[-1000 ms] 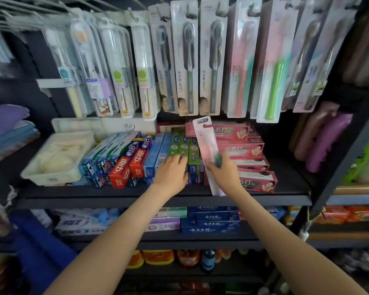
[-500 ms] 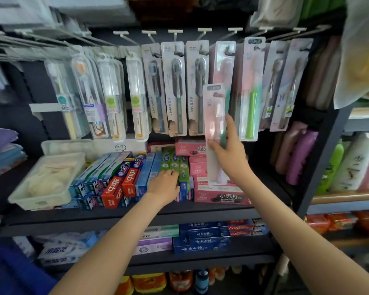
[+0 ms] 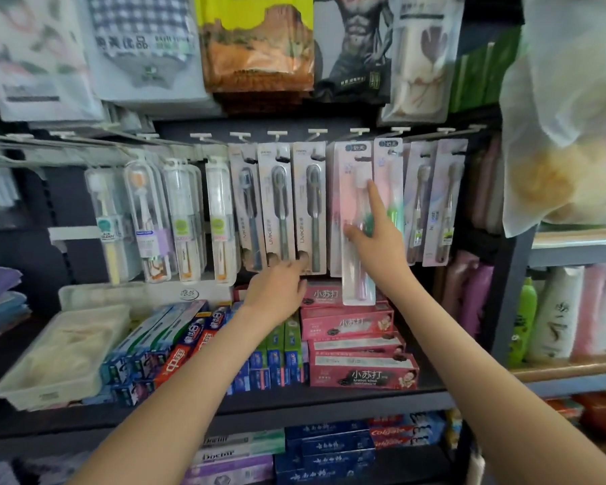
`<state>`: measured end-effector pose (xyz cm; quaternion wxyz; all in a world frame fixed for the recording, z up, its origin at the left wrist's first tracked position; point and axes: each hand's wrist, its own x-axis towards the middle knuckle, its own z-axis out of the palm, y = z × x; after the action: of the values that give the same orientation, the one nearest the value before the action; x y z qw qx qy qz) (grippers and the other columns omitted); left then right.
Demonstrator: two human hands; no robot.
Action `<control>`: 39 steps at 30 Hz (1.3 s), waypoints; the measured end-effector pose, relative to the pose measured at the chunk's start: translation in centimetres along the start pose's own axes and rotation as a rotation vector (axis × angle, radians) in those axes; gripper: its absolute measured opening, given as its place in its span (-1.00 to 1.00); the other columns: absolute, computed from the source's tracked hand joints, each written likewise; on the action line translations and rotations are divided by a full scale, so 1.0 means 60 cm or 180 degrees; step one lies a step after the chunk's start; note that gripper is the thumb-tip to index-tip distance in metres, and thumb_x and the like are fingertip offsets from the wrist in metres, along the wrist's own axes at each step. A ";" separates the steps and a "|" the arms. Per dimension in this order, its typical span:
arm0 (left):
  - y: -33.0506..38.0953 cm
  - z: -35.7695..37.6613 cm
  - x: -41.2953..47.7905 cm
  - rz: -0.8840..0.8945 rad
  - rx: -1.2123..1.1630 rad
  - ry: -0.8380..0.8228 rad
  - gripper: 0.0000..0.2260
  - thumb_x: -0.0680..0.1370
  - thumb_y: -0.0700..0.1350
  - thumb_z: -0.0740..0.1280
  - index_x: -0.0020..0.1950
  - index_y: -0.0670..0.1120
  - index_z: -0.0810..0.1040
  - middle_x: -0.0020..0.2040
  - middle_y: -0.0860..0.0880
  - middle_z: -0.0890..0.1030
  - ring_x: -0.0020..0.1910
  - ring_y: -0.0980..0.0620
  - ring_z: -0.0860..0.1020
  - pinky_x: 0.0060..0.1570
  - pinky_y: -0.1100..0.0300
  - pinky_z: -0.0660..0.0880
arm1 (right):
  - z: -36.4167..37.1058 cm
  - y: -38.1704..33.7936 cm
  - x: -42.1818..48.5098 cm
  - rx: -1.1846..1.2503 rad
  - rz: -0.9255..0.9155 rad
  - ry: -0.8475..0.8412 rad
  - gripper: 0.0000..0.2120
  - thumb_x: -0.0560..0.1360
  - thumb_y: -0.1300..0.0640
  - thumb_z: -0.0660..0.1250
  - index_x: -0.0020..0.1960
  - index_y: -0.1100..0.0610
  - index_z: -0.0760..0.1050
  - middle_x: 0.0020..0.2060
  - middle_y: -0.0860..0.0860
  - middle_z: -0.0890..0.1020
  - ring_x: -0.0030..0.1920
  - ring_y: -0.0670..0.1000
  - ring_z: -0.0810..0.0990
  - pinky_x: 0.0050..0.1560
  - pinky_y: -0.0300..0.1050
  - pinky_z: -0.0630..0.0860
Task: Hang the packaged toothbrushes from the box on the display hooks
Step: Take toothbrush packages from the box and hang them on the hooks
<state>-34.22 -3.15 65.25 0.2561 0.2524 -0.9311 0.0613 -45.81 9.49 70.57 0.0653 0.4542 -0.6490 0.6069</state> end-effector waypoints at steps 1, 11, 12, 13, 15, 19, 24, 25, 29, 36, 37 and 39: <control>0.005 -0.016 0.013 0.0061 -0.0044 0.0276 -0.71 0.65 -0.05 0.14 0.32 -0.11 0.44 0.14 -0.08 0.53 0.08 -0.07 0.52 -0.18 0.11 0.45 | -0.001 0.000 0.007 -0.0044 -0.0014 0.0000 -0.32 0.58 0.25 0.23 0.56 -0.13 0.00 0.01 0.30 0.52 -0.36 0.02 0.38 -0.34 -0.27 0.40; 0.000 -0.060 0.110 0.0112 0.0313 0.1059 -0.49 0.50 -0.26 0.32 0.44 -0.19 0.31 0.43 -0.18 0.31 0.35 -0.14 0.33 0.34 0.02 0.29 | -0.012 -0.011 0.064 -0.0198 0.0281 -0.0303 -0.36 0.60 0.25 0.19 0.57 -0.03 -0.01 -0.23 0.13 0.48 -0.39 -0.02 0.33 -0.44 -0.31 0.35; 0.002 -0.056 0.113 0.0136 0.0353 0.1087 -0.46 0.48 -0.28 0.34 0.46 -0.21 0.30 0.46 -0.20 0.28 0.39 -0.16 0.31 0.38 0.01 0.25 | -0.011 -0.009 0.068 -0.0185 0.0305 -0.0306 -0.36 0.60 0.26 0.19 0.57 -0.02 0.00 -0.30 0.06 0.40 -0.42 -0.04 0.30 -0.51 -0.35 0.30; 0.004 -0.052 0.116 0.0148 0.0379 0.1103 -0.43 0.47 -0.30 0.35 0.46 -0.23 0.29 0.47 -0.22 0.27 0.42 -0.17 0.29 0.41 0.00 0.22 | -0.011 -0.007 0.069 -0.0187 0.0321 -0.0311 -0.36 0.60 0.26 0.18 0.57 -0.02 0.00 -0.33 0.02 0.36 -0.43 -0.05 0.29 -0.55 -0.37 0.27; 0.009 -0.046 0.119 0.0131 0.0445 0.1103 -0.42 0.44 -0.31 0.37 0.45 -0.26 0.31 0.47 -0.23 0.28 0.43 -0.18 0.28 0.43 -0.03 0.19 | -0.006 -0.003 0.072 -0.0237 0.0336 -0.0321 -0.36 0.60 0.25 0.18 0.58 -0.03 -0.02 -0.32 0.01 0.35 -0.43 -0.06 0.30 -0.55 -0.38 0.27; 0.012 -0.037 0.126 0.0096 0.0487 0.1127 -0.40 0.39 -0.31 0.44 0.41 -0.27 0.36 0.43 -0.25 0.34 0.40 -0.20 0.34 0.41 -0.04 0.24 | 0.015 0.004 0.079 -0.0339 0.0321 -0.0301 -0.34 0.62 0.23 0.16 0.58 -0.05 -0.10 -0.11 0.09 0.42 -0.36 -0.08 0.36 -0.43 -0.33 0.26; 0.014 -0.035 0.134 0.0146 0.0441 0.1194 -0.39 0.34 -0.38 0.46 0.37 -0.30 0.38 0.40 -0.28 0.38 0.38 -0.23 0.37 0.39 -0.05 0.28 | 0.038 0.016 0.067 -0.0332 0.0162 -0.0094 -0.35 0.63 0.24 0.12 0.57 -0.08 -0.15 0.20 0.21 0.38 -0.30 -0.10 0.39 -0.35 -0.37 0.29; 0.014 -0.034 0.135 0.0161 0.0436 0.1208 -0.38 0.32 -0.38 0.47 0.36 -0.31 0.39 0.38 -0.29 0.39 0.37 -0.24 0.39 0.39 -0.06 0.29 | 0.041 0.017 0.064 -0.0349 0.0128 -0.0046 -0.35 0.64 0.24 0.11 0.57 -0.07 -0.16 0.22 0.22 0.36 -0.30 -0.11 0.38 -0.29 -0.30 0.30; 0.014 -0.033 0.131 0.0209 0.0443 0.1163 -0.34 0.34 -0.37 0.45 0.41 -0.29 0.34 0.42 -0.28 0.34 0.42 -0.23 0.32 0.43 -0.05 0.22 | 0.054 0.024 0.063 -0.0389 0.0018 0.0137 -0.35 0.63 0.24 0.12 0.57 -0.04 -0.17 0.22 0.22 0.36 -0.31 -0.04 0.42 -0.17 -0.20 0.34; 0.022 -0.027 0.114 0.0309 0.0430 0.1186 -0.36 0.36 -0.34 0.46 0.41 -0.30 0.35 0.42 -0.31 0.34 0.41 -0.26 0.33 0.41 -0.08 0.24 | 0.053 0.032 0.051 -0.0473 0.0005 0.0128 -0.36 0.64 0.22 0.10 0.57 -0.07 -0.16 0.18 0.20 0.43 -0.31 0.05 0.47 -0.33 -0.15 0.38; 0.022 -0.026 0.112 0.0340 0.0441 0.1195 -0.35 0.34 -0.33 0.47 0.40 -0.30 0.36 0.41 -0.32 0.35 0.40 -0.27 0.35 0.40 -0.08 0.26 | 0.050 0.031 0.048 -0.0501 0.0003 0.0126 -0.37 0.64 0.21 0.10 0.57 -0.05 -0.16 0.21 0.20 0.42 -0.32 0.03 0.46 -0.37 -0.18 0.35; 0.022 -0.024 0.110 0.0379 0.0465 0.1218 -0.36 0.33 -0.32 0.49 0.38 -0.30 0.38 0.39 -0.32 0.38 0.37 -0.27 0.38 0.38 -0.09 0.29 | 0.042 0.028 0.040 -0.0550 0.0036 0.0095 -0.38 0.64 0.21 0.09 0.58 -0.04 -0.14 0.27 0.19 0.39 -0.30 0.04 0.47 -0.36 -0.17 0.35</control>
<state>-39.14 -4.56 69.84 0.4051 0.1986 -0.8719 0.1905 -47.15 5.86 70.22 0.1104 0.4340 -0.7005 0.5557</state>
